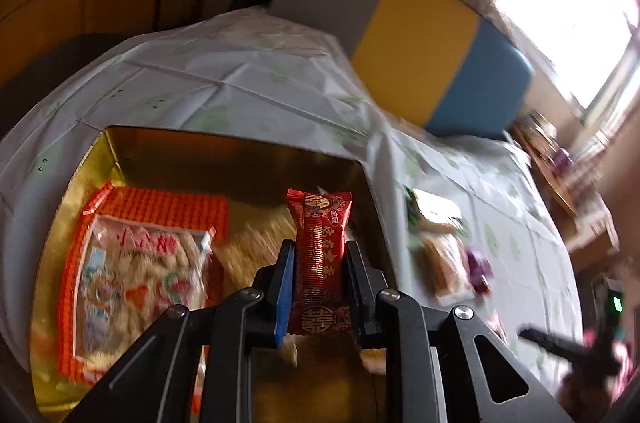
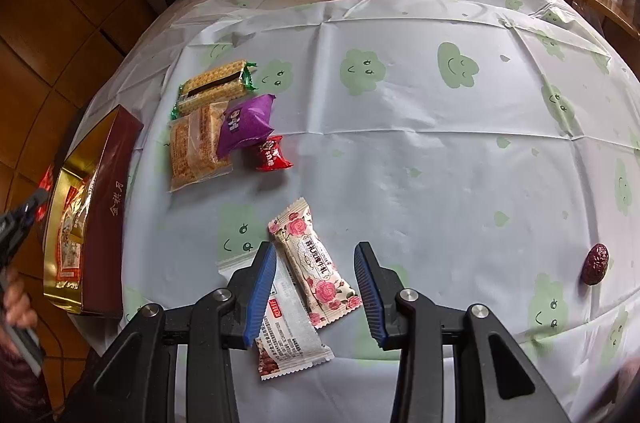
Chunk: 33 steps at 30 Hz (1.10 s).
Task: Organize snacks
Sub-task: 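Carry the red candy packet into the gold box and open the left tool, then move the left tool toward the white biscuit packet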
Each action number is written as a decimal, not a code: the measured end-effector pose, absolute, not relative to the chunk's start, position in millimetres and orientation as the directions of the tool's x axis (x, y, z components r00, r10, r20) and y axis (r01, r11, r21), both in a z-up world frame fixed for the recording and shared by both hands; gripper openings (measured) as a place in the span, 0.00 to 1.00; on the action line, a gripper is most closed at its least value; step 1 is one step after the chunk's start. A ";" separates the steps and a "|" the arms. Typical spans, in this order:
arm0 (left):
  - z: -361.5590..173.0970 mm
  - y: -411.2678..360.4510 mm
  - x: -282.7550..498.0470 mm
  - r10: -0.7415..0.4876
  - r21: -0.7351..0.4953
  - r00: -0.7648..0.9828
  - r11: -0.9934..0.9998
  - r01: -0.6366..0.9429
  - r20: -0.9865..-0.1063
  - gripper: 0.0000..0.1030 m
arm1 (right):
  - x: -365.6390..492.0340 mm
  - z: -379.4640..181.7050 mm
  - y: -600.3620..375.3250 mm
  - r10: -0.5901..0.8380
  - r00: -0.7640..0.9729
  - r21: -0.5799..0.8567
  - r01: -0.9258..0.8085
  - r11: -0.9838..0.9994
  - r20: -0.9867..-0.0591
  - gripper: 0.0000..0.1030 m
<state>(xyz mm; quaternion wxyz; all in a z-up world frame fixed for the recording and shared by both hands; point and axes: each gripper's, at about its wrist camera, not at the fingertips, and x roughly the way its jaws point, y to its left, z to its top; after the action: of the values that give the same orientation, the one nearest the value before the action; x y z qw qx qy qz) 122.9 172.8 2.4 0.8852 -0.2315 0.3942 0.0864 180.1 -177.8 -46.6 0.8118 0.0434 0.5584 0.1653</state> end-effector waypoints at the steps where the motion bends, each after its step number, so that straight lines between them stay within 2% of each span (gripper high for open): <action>1: 1.3 176.9 129.8 -0.028 -0.343 0.671 0.875 -0.342 -0.741 0.23 | 180.4 -46.6 -178.1 0.315 0.322 0.254 -0.218 0.942 -0.892 0.40; 7: -5.1 185.2 147.3 -0.015 -0.349 0.652 0.854 -0.387 -0.758 0.32 | 181.5 -49.2 -177.3 0.301 0.320 0.240 -0.215 0.947 -0.898 0.40; 14: -6.7 165.0 132.7 0.002 -0.291 0.646 0.891 -0.347 -0.764 0.33 | 182.9 -50.2 -176.8 0.296 0.323 0.231 -0.224 0.947 -0.899 0.40; 19: 0.4 137.0 113.5 -0.009 -0.251 0.663 0.929 -0.272 -0.749 0.33 | 182.5 -49.3 -175.8 0.298 0.325 0.230 -0.230 0.945 -0.898 0.40; 26: 16.3 80.5 85.1 -0.086 -0.205 0.693 0.975 -0.090 -0.716 0.33 | 181.2 -48.0 -174.6 0.301 0.324 0.229 -0.241 0.943 -0.897 0.40; 33: 4.0 23.7 69.2 -0.199 -0.209 0.629 0.976 0.060 -0.752 0.33 | 179.5 -42.0 -176.9 0.294 0.351 0.223 -0.229 0.948 -0.889 0.40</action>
<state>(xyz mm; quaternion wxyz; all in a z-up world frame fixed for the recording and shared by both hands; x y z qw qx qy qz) 69.2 23.7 4.0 0.8986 -0.0821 0.4249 -0.0722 179.5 -176.9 -42.0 0.8214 0.0298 0.5469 0.1591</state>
